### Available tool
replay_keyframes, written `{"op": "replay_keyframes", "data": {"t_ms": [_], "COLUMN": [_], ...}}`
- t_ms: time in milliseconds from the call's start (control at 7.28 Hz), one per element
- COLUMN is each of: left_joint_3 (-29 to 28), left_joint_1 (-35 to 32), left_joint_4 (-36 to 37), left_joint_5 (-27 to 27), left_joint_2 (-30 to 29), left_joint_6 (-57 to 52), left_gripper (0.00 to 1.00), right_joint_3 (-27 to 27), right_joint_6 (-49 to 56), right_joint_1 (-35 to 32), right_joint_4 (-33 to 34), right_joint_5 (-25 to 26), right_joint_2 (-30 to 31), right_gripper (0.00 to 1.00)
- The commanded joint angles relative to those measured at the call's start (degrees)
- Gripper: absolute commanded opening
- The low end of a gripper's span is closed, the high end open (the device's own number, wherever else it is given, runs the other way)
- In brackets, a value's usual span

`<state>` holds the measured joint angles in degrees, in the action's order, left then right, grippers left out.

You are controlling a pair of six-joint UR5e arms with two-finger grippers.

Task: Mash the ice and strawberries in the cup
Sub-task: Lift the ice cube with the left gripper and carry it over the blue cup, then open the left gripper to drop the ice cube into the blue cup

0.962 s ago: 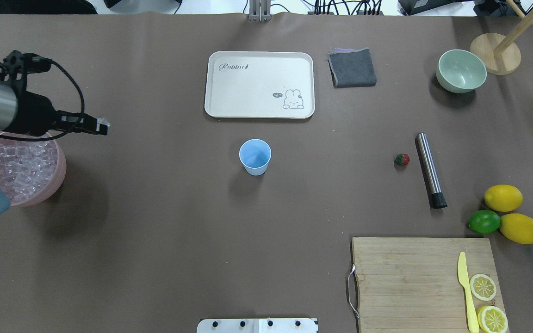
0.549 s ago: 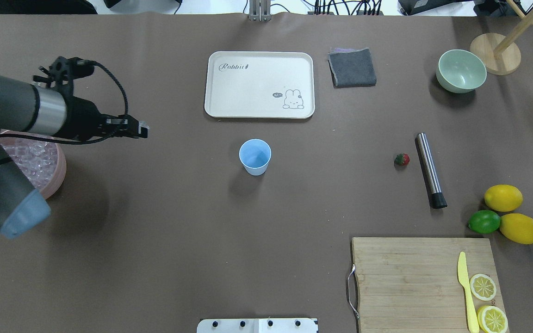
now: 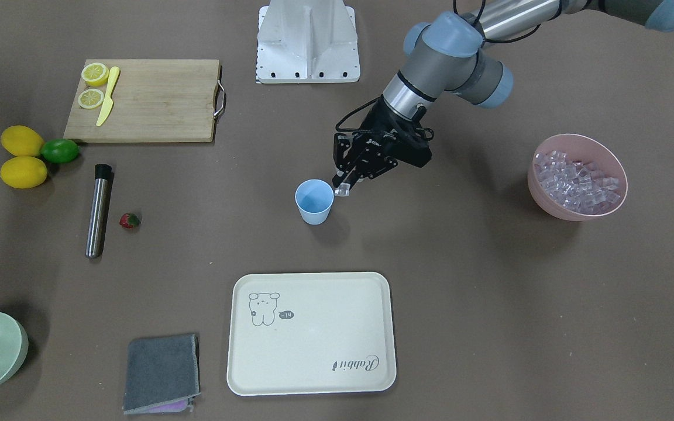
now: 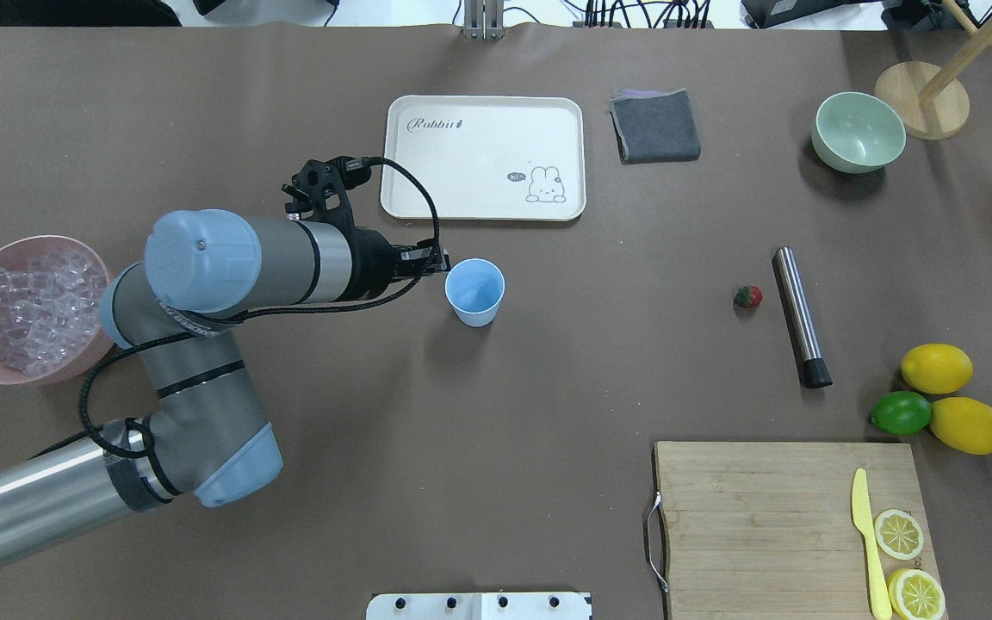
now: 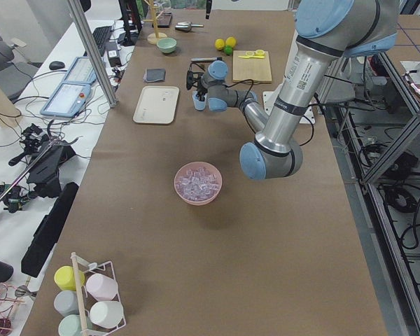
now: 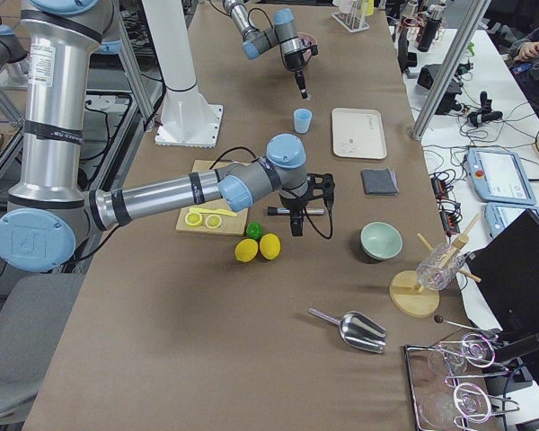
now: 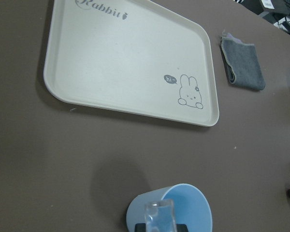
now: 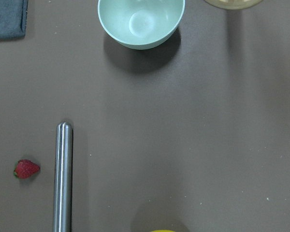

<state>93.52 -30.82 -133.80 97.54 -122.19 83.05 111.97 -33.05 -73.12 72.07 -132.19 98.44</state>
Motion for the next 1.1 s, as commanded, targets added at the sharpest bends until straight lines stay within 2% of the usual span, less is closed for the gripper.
{"op": "replay_keyframes", "data": {"t_ms": [0,412,549,687,824,962], "left_joint_3": [-2.28,-2.46,-2.55,-2.55,-2.55,-2.55], "left_joint_1": [1.64,2.52,2.61,2.61,2.61,2.61], "left_joint_4": [-0.05,-0.84,-0.93,-0.85,-0.76,-0.84], "left_joint_5": [-3.5,-3.5,-3.5,-3.5,-3.5,-3.5], "left_joint_2": [-2.7,-2.79,-3.14,-3.23,-3.23,-3.32], "left_joint_6": [2.19,3.51,6.92,7.99,8.01,8.01], "left_gripper": [0.0,0.0,0.1,0.52,0.7,0.72], "right_joint_3": [0.0,0.17,0.18,0.18,0.26,0.26], "right_joint_6": [0.09,0.27,0.27,0.27,0.18,0.27], "right_joint_1": [0.0,0.0,0.0,0.0,0.0,0.0], "right_joint_4": [0.0,0.0,-0.09,-0.09,-0.09,-0.09], "right_joint_5": [0.0,-0.09,-0.09,-0.09,-0.09,-0.09], "right_joint_2": [0.0,0.0,-0.09,-0.09,-0.09,-0.09], "right_gripper": [1.0,1.0,1.0,1.0,1.0,1.0]}}
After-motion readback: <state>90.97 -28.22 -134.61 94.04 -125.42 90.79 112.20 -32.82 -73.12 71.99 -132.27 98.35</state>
